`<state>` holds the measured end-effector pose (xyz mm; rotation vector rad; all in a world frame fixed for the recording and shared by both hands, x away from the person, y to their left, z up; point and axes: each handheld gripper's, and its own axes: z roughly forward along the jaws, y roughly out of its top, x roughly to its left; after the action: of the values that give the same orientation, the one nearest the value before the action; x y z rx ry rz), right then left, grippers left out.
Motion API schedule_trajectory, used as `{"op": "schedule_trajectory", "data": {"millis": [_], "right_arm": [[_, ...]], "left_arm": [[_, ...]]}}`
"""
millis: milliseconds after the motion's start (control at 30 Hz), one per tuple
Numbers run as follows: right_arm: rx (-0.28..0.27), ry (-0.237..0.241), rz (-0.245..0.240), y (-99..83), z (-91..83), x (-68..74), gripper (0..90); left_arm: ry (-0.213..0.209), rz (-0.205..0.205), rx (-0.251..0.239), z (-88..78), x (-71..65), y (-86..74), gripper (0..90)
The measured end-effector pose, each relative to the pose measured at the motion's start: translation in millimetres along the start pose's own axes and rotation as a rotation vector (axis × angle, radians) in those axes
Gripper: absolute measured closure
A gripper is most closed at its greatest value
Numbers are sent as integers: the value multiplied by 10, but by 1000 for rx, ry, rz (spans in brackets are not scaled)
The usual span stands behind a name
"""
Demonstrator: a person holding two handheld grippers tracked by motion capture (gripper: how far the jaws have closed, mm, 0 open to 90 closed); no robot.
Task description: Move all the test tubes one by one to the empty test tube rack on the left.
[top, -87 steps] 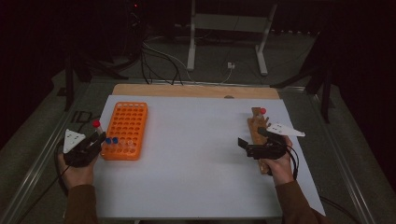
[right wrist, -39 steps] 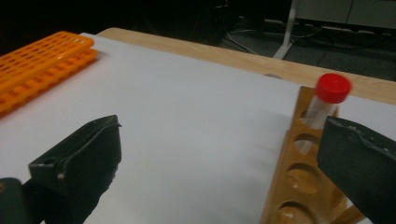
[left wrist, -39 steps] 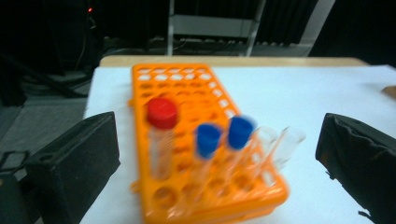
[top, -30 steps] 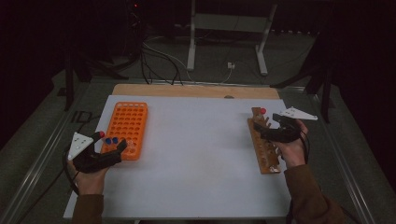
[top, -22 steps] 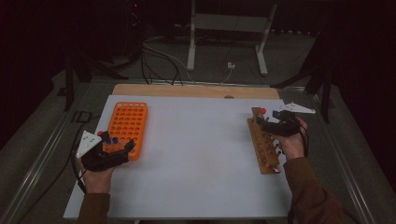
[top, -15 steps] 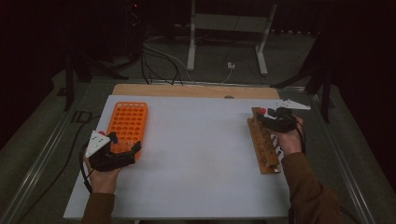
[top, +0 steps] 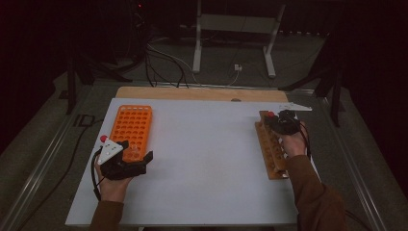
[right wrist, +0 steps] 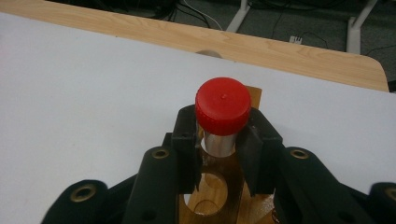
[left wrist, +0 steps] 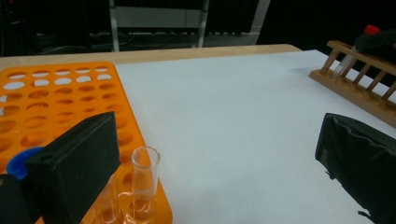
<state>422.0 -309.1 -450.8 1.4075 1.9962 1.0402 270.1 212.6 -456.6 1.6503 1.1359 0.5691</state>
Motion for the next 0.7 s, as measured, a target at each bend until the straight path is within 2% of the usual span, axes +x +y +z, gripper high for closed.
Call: {"op": "schedule_trajectory", "data": {"millis": [67,200,367,700], "right_arm": [[2,-6,-4,4,12,0,729],[-8,-7,21,15,16,4,748],[-31,-20,12,39,-43,24,750],[-156,-45,-5,195,-409,50,750]], "left_arm": [[-1,3,0,-4,-5,0,5],[-6,7,1,-8,-12,-3,5],[-8,-2,4,-14,9,-19,4],[-10,-1,11,2,-1,-27,5]]}}
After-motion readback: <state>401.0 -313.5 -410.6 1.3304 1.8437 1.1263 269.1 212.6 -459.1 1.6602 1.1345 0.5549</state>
